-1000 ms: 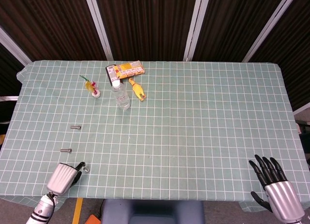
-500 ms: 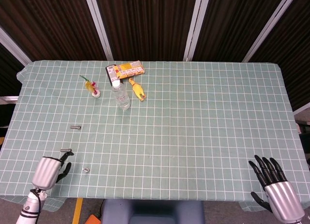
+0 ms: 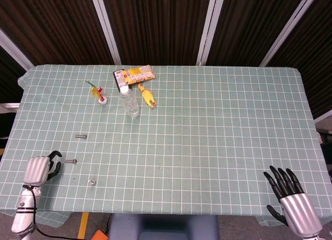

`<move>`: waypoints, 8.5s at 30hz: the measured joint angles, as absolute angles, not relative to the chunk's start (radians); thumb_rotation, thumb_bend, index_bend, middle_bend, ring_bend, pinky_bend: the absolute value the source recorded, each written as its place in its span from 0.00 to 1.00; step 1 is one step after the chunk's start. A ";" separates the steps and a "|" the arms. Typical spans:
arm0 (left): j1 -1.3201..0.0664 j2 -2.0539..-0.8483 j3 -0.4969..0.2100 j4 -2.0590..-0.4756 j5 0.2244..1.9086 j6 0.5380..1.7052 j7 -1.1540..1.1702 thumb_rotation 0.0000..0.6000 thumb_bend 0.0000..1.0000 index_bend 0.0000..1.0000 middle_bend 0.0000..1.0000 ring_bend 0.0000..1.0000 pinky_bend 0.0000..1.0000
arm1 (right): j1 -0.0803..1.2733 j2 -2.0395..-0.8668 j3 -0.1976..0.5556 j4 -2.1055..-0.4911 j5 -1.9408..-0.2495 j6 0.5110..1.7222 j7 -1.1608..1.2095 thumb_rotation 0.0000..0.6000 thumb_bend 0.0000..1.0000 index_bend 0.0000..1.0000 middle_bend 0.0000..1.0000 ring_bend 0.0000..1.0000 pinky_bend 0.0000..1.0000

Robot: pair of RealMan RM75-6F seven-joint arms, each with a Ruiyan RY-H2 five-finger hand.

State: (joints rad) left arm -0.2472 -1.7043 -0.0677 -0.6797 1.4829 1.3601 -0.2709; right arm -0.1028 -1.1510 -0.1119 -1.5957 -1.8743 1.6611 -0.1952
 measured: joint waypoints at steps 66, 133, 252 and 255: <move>-0.285 -1.736 -0.031 -0.684 1.521 1.385 -0.184 1.00 0.44 0.54 1.00 1.00 1.00 | -0.090 -1.162 -0.111 -1.607 -1.852 1.630 -0.230 1.00 0.28 0.00 0.00 0.00 0.00; -0.566 -1.618 -0.210 -0.880 1.205 0.899 0.035 1.00 0.42 0.44 1.00 1.00 1.00 | -0.082 -1.160 -0.110 -1.616 -1.836 1.604 -0.252 1.00 0.28 0.00 0.00 0.00 0.00; -0.519 -1.471 -0.126 -1.320 1.317 1.182 0.292 1.00 0.38 0.01 0.11 0.06 0.25 | -0.082 -1.143 -0.113 -1.626 -1.832 1.610 -0.232 1.00 0.28 0.00 0.00 0.00 0.00; -0.443 -1.409 -0.046 -1.480 1.469 1.311 0.189 1.00 0.35 0.00 0.00 0.00 0.10 | -0.075 -1.142 -0.105 -1.632 -1.807 1.589 -0.229 1.00 0.28 0.00 0.00 0.00 0.00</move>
State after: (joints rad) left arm -0.4432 -1.4088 -0.0459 -1.4800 1.4694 1.3111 0.1885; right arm -0.0747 -1.1424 -0.1050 -1.6322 -1.8066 1.5890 -0.2288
